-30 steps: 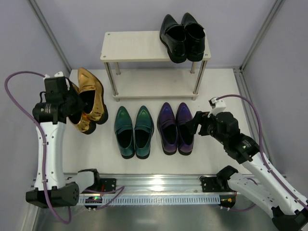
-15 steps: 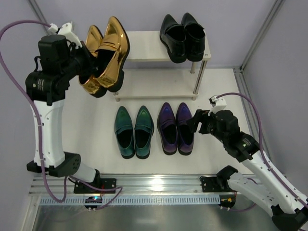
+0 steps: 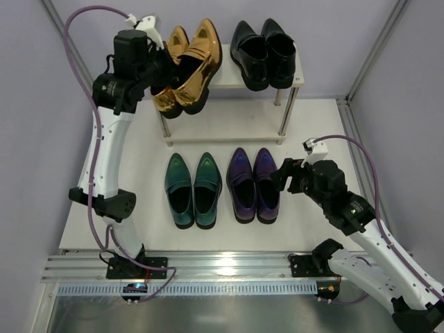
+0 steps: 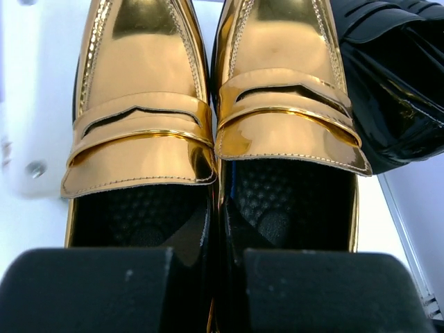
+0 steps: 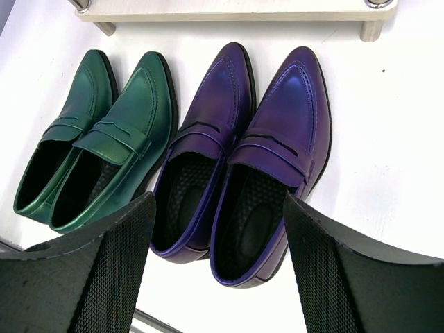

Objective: Place and organize the shoes onto the shoe shelf

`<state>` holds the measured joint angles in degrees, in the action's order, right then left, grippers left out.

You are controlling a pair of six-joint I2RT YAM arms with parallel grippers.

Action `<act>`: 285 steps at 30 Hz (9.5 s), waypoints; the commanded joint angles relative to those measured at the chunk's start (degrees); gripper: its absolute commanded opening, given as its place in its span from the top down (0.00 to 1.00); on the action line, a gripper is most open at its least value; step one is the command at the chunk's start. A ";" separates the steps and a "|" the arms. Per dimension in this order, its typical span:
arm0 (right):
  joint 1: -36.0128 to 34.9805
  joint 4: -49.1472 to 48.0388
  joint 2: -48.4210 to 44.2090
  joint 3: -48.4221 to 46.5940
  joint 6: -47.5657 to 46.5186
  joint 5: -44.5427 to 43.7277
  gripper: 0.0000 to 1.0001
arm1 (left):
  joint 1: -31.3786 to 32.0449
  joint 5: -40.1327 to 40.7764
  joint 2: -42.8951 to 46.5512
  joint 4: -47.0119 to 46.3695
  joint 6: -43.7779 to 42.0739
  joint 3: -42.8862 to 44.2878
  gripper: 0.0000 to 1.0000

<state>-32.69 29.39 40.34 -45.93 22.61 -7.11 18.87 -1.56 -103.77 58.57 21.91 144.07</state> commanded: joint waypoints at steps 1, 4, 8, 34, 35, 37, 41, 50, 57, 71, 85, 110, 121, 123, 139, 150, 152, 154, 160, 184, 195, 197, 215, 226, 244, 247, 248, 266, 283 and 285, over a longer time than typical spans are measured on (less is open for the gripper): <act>-0.36 -2.58 -0.96 1.37 -0.20 -1.06 0.24 | 1.43 0.94 1.38 -20.15 -2.48 5.87 1.00; -0.36 -2.58 -1.40 1.90 -0.11 -1.58 0.25 | 2.66 4.72 0.06 -22.08 -5.38 6.22 1.00; -0.36 -2.58 -1.49 2.34 -0.02 -2.20 0.25 | 4.15 8.41 -0.56 -23.23 -9.33 7.54 1.00; -0.36 -1.26 -2.81 3.39 0.77 -4.49 0.25 | 8.90 27.14 -7.68 -37.91 -27.80 8.51 1.00; -0.36 -1.26 -2.89 3.48 0.77 -4.57 0.24 | 8.90 27.31 -7.77 -38.09 -27.97 8.42 1.00; -0.36 -1.00 -3.33 3.66 0.77 -4.58 0.24 | 8.90 28.01 -8.12 -38.18 -28.24 8.33 1.00; -0.36 -0.91 -3.86 4.01 0.77 -4.75 0.24 | 8.99 29.16 -8.29 -38.61 -29.12 8.07 1.00; -0.36 -0.82 -4.21 4.62 0.68 -4.58 0.24 | 9.08 31.27 -9.26 -40.11 -30.00 6.05 1.00; -0.27 -0.65 -4.83 4.89 0.51 -4.93 0.25 | 9.16 31.36 -10.58 -40.72 -28.68 6.13 1.00; -0.27 0.41 -6.23 5.42 0.24 -5.89 0.24 | 9.25 31.89 -10.85 -41.42 -27.54 5.34 0.97; -0.36 1.20 -7.11 5.41 0.24 -6.68 0.24 | 9.69 31.36 -7.86 -44.50 -27.28 4.38 0.75; -0.54 -6.29 4.92 -5.48 2.17 3.08 0.26 | 13.29 20.21 44.08 -43.29 2.42 -73.36 0.31; -3.25 -6.88 14.15 4.97 10.08 0.35 0.27 | 14.44 9.74 58.05 -38.18 13.25 -100.11 0.30; -6.76 -7.06 17.31 5.68 11.66 -2.09 0.27 | 14.44 10.00 59.90 -35.90 12.89 -100.74 0.30; -18.20 -1.00 36.74 2.42 26.43 -18.11 0.65 | 14.44 7.54 64.91 -33.87 13.59 -106.80 0.31; -20.84 3.30 29.54 -4.07 18.44 -20.57 0.96 | 14.44 7.19 63.60 -34.31 13.16 -105.31 0.32; -21.10 6.29 28.49 -7.84 16.51 -20.75 0.96 | 14.44 7.45 63.51 -34.40 12.81 -104.78 0.32; -21.63 9.09 27.26 -11.70 14.49 -21.71 0.96 | 14.44 7.80 63.16 -33.78 12.63 -104.35 0.32; -23.39 10.52 23.39 -16.56 10.62 -25.04 0.96 | 14.44 8.68 63.95 -32.55 12.37 -103.55 0.33; -7.31 -32.18 46.58 -26.84 -9.51 -26.13 0.96 | 14.44 8.86 71.86 -26.92 14.30 -104.34 0.34; -0.63 -38.17 54.67 -33.16 -11.27 -13.46 0.96 | 14.44 9.21 74.23 -24.99 15.09 -104.70 0.34; -0.01 -38.79 55.98 -33.69 -11.71 -13.01 0.96 | 14.44 9.21 74.50 -24.82 15.27 -104.70 0.34; 6.23 -36.15 65.83 -44.33 -10.22 -9.94 0.96 | 14.44 9.03 75.38 -24.11 15.97 -105.22 0.35; 8.25 -35.19 64.69 -41.96 -10.75 -10.37 0.96 | 14.44 9.21 74.76 -24.55 15.71 -104.96 0.35; 8.96 -40.37 65.57 -36.60 -9.60 -10.99 0.39 | 14.44 9.91 74.59 -24.20 15.35 -105.13 0.35; 8.96 -42.13 64.61 -35.02 -9.69 -9.76 0.35 | 14.44 10.18 74.85 -24.03 15.35 -105.13 0.35; 8.96 -42.83 64.17 -34.32 -9.69 -9.41 0.34 | 14.44 10.26 74.85 -24.02 15.35 -105.13 0.35; 7.20 -56.19 49.93 -19.21 -9.69 -7.22 0.28 | 14.44 11.85 75.11 -24.20 15.00 -104.08 0.35; -19.33 -42.67 26.40 2.86 -0.84 -26.71 0.28 | 15.05 4.20 55.26 -27.97 15.53 -105.04 0.36; -20.48 -38.12 23.40 5.14 0.85 -30.32 0.28 | 16.45 4.55 53.85 -30.61 15.79 -105.40 0.36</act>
<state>-52.07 -13.30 68.69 -42.74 18.70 -28.47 34.04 5.26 -49.12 32.88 37.36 38.39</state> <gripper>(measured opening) 0.717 0.640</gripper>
